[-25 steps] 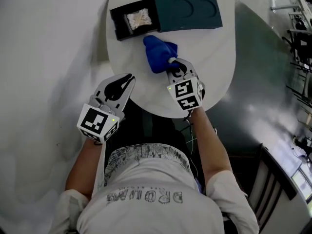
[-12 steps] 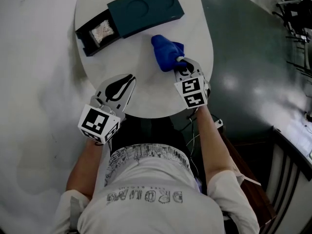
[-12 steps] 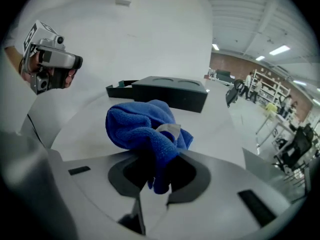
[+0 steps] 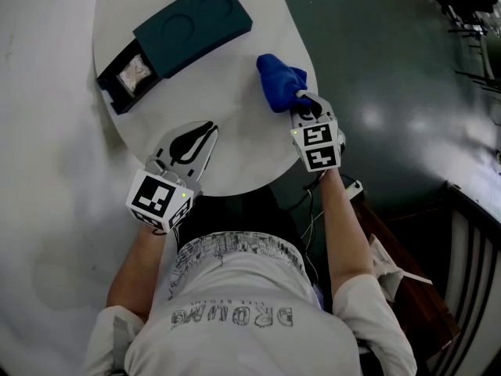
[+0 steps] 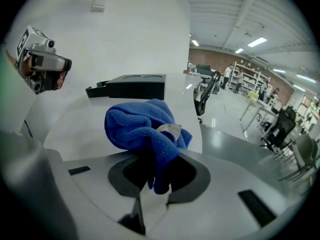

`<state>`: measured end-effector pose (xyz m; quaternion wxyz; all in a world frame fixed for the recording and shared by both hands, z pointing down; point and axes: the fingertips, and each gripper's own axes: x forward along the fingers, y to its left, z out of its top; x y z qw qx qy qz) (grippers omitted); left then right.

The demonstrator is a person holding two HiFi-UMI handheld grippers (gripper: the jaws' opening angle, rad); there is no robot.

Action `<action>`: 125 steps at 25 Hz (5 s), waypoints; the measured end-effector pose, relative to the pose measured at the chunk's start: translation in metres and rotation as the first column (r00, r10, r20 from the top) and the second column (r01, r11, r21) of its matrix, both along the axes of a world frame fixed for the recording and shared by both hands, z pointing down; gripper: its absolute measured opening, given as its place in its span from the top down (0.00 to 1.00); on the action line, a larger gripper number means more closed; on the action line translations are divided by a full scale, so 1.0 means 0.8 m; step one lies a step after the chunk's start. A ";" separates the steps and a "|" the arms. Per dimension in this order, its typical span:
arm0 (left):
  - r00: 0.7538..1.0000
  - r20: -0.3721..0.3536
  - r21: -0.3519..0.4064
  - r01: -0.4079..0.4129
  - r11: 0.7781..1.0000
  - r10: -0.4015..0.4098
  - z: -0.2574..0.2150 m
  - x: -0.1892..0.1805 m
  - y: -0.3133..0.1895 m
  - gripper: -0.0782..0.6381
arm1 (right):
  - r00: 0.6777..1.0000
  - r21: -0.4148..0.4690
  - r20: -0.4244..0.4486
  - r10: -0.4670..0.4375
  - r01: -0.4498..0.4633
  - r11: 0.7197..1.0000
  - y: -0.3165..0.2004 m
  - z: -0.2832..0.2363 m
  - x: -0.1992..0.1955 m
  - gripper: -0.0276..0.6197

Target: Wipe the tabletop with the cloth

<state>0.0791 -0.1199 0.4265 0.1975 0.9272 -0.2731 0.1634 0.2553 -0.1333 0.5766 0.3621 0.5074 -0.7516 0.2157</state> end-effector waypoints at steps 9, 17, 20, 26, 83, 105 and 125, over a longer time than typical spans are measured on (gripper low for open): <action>1.000 0.005 -0.004 -0.019 1.000 0.019 0.000 0.009 -0.007 0.82 | 1.000 -0.007 0.004 0.025 -0.025 1.000 0.000 0.002 0.009 0.83; 1.000 -0.007 -0.008 0.029 1.000 -0.029 0.001 -0.020 -0.004 0.82 | 0.999 -0.026 -0.025 0.043 -0.044 0.999 -0.001 0.002 0.010 0.83; 0.998 -0.017 -0.006 0.059 0.998 -0.060 0.000 -0.044 -0.001 0.82 | 0.998 0.023 -0.045 0.042 -0.041 0.999 -0.006 -0.015 -0.002 0.84; 0.991 -0.021 -0.005 0.134 0.991 -0.134 -0.002 -0.109 0.012 0.82 | 0.998 0.128 -0.013 -0.061 0.063 0.990 -0.014 -0.066 -0.098 0.84; 0.983 -0.014 -0.019 0.183 0.983 -0.183 0.012 -0.155 0.057 0.83 | 0.938 -0.003 0.071 -0.338 0.340 0.941 0.060 0.000 -0.254 0.84; 0.997 0.000 -0.004 -0.075 0.997 0.075 0.001 0.012 0.050 0.83 | 0.998 -0.035 0.047 0.048 -0.046 0.998 0.094 0.005 -0.010 0.84; 0.994 -0.041 -0.002 0.104 0.995 -0.104 -0.002 -0.111 0.040 0.83 | 0.998 0.012 -0.039 -0.044 0.045 0.999 0.074 -0.040 -0.098 0.84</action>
